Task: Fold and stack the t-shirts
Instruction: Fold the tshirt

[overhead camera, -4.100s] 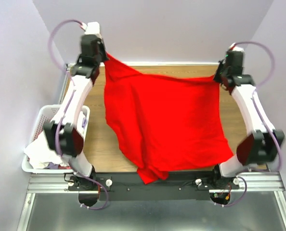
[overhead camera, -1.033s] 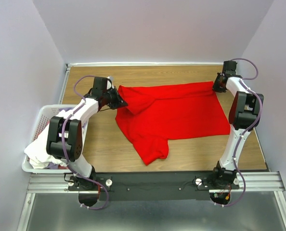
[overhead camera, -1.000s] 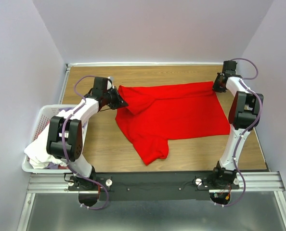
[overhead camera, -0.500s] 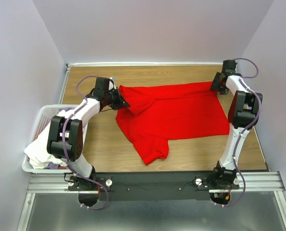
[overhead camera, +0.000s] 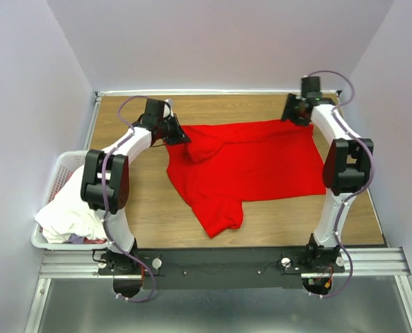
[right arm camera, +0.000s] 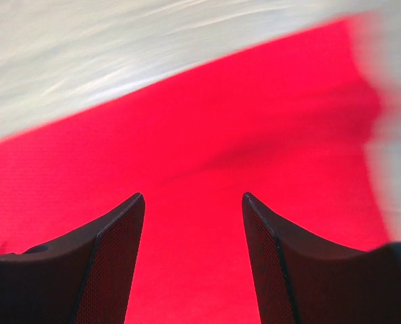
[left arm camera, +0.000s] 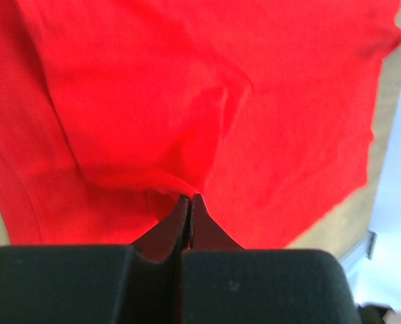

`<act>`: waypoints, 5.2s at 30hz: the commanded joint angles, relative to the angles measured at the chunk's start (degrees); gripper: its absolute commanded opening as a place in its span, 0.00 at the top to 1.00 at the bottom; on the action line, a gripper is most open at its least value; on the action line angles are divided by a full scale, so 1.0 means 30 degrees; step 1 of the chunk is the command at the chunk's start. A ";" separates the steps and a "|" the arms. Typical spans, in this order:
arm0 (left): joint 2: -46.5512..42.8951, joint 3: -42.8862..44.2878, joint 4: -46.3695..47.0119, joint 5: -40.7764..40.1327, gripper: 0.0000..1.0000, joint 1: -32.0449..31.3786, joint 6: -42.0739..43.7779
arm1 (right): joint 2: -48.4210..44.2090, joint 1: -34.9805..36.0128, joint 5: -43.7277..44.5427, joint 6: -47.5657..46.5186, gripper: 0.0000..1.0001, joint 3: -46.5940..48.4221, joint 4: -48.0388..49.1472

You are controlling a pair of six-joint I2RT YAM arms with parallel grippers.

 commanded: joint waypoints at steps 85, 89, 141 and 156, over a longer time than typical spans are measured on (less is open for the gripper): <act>-0.1881 -0.0441 -0.1648 -0.3702 1.00 -0.0303 0.1411 | -0.1369 1.3253 0.0670 -0.7827 0.99 -0.3476 0.2938; -0.2879 -0.1701 -0.1881 -0.3789 1.00 -0.0918 0.1469 | -0.1809 1.3136 0.0612 -0.8120 0.99 -0.3974 0.2644; -0.1484 -0.2735 0.2423 -0.5106 0.35 0.0633 0.0734 | -0.0169 1.3048 0.1549 -0.8941 0.98 -0.5293 0.1267; 0.5554 0.4243 0.1283 -0.7040 0.52 0.1015 0.1235 | -0.0725 1.3048 0.1403 -0.8531 0.98 -0.5498 0.1267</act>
